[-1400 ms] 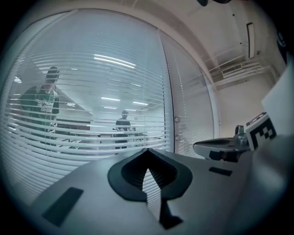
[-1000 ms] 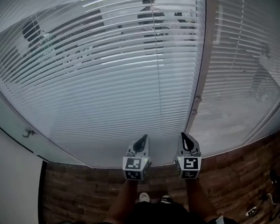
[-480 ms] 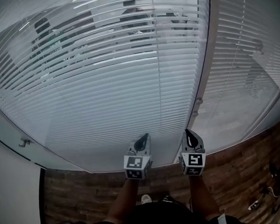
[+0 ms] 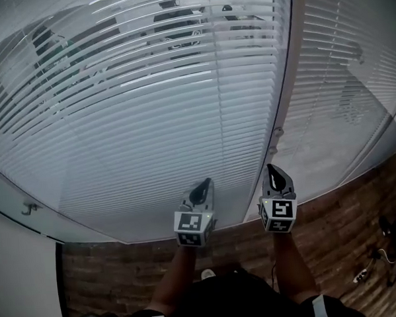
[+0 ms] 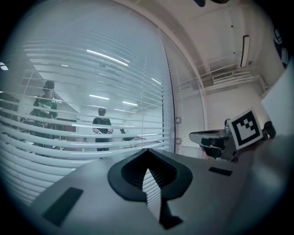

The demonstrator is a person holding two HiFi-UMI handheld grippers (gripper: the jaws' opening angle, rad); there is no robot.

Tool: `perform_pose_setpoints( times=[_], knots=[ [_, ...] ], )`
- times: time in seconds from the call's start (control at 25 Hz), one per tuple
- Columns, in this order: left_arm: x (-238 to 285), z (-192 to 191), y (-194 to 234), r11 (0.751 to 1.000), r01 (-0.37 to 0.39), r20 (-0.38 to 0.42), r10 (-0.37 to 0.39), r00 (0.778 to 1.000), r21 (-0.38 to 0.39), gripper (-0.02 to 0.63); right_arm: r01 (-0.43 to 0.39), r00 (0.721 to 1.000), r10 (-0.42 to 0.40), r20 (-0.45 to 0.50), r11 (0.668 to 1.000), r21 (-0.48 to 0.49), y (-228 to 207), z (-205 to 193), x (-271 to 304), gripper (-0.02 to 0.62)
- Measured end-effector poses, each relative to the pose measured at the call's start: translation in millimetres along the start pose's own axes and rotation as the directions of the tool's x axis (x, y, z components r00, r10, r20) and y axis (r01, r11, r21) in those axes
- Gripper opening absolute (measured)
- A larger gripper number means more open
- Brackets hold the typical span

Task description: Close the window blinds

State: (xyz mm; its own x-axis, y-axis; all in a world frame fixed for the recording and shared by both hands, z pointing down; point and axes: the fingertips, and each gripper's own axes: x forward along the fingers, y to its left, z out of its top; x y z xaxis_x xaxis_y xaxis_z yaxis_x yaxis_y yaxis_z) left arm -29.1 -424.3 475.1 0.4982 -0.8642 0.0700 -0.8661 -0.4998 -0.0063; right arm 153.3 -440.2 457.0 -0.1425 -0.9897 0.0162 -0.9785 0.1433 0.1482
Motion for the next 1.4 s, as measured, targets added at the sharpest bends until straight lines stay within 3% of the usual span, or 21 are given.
perform_pose_setpoints(
  times=[0.16, 0.32, 0.88, 1.4],
  knots=[
    [4.2, -5.2, -0.2, 1.000, 0.005, -0.014, -0.004, 1.000, 0.006, -0.005, 0.032, 0.999, -0.031, 0.018, 0.999, -0.036, -12.8, 5.5, 11.5, 0.003],
    [6.5, -6.1, -6.9, 1.000, 0.028, -0.010, -0.028, 1.000, 0.004, -0.005, 0.087, 0.994, -0.087, 0.059, 0.996, -0.004, -36.6, 19.1, 19.1, 0.003],
    [0.5, -16.5, -13.9, 0.999, 0.040, -0.032, -0.039, 0.999, 0.015, -0.005, 0.018, 0.997, -0.023, 0.078, 0.998, 0.066, -63.7, 47.0, 52.0, 0.127],
    [-2.4, -12.7, 2.8, 0.999, -0.004, -0.011, 0.005, 1.000, 0.035, -0.005, 0.007, 0.997, -0.016, 0.077, 0.993, 0.121, -67.6, 40.5, 67.7, 0.130]
  ],
)
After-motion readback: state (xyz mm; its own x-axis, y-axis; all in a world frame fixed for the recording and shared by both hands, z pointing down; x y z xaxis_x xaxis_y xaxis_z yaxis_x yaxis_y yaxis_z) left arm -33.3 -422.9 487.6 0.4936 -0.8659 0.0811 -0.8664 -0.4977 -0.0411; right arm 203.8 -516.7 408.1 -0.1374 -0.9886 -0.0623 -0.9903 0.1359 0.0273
